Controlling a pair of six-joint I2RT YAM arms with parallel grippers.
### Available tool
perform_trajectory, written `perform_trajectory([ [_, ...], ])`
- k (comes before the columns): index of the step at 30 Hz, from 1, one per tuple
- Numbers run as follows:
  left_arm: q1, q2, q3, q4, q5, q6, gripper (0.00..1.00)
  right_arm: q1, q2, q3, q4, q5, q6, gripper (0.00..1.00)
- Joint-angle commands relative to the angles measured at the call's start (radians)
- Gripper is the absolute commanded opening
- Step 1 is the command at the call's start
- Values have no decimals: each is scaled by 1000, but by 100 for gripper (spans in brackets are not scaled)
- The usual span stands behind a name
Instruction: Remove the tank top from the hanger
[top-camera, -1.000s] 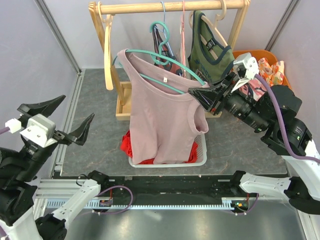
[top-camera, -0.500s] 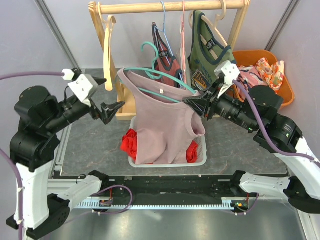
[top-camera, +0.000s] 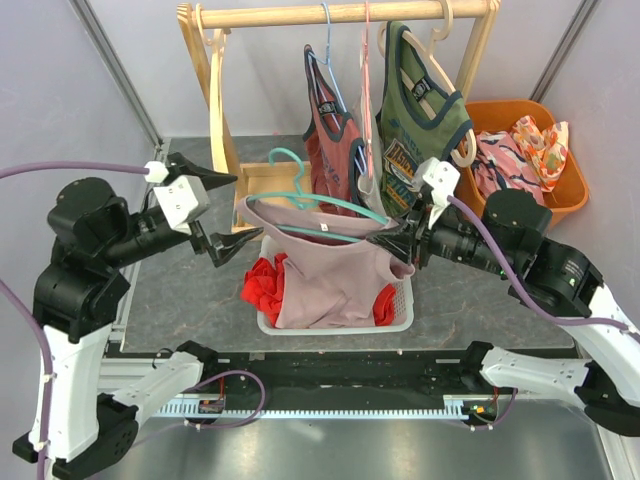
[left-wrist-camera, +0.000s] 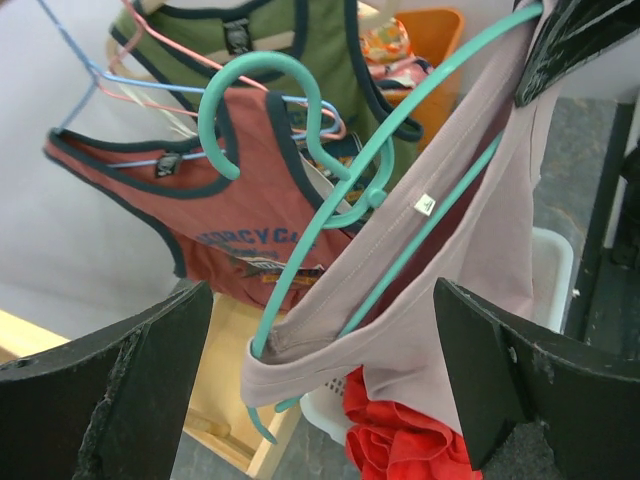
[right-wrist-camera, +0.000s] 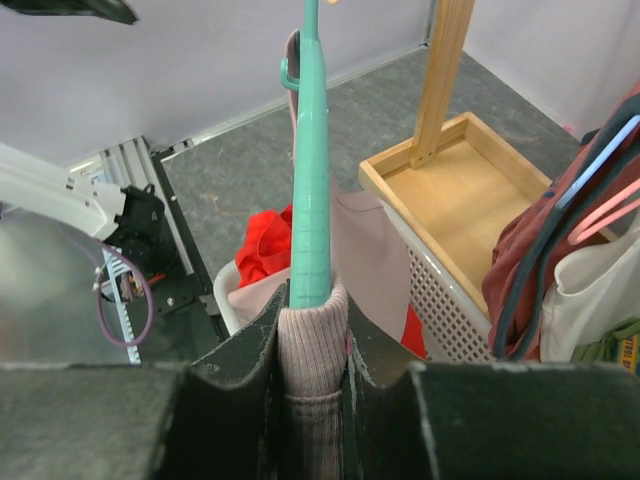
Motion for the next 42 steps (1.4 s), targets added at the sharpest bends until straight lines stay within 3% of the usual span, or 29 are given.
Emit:
perform_trajectory([
  [1, 4, 12, -65, 10, 51, 86, 100, 1, -68, -38, 83, -80, -41, 0],
  [7, 4, 49, -63, -27, 178, 115, 96, 2, -90, -84, 106, -131, -72, 0],
  [13, 4, 92, -21, -178, 411, 200, 77, 2, -110, -119, 137, -138, -95, 0],
  [16, 4, 101, -10, -206, 459, 198, 75, 2, -117, -124, 137, -134, -113, 0],
  [28, 5, 111, -45, -203, 432, 212, 72, 2, -93, -122, 171, -218, -140, 0],
  [34, 5, 112, 28, -173, 424, 186, 70, 2, -88, -131, 148, -224, -136, 0],
  [42, 21, 37, -3, -171, 453, 135, 70, 2, -81, -144, 148, -215, -140, 0],
])
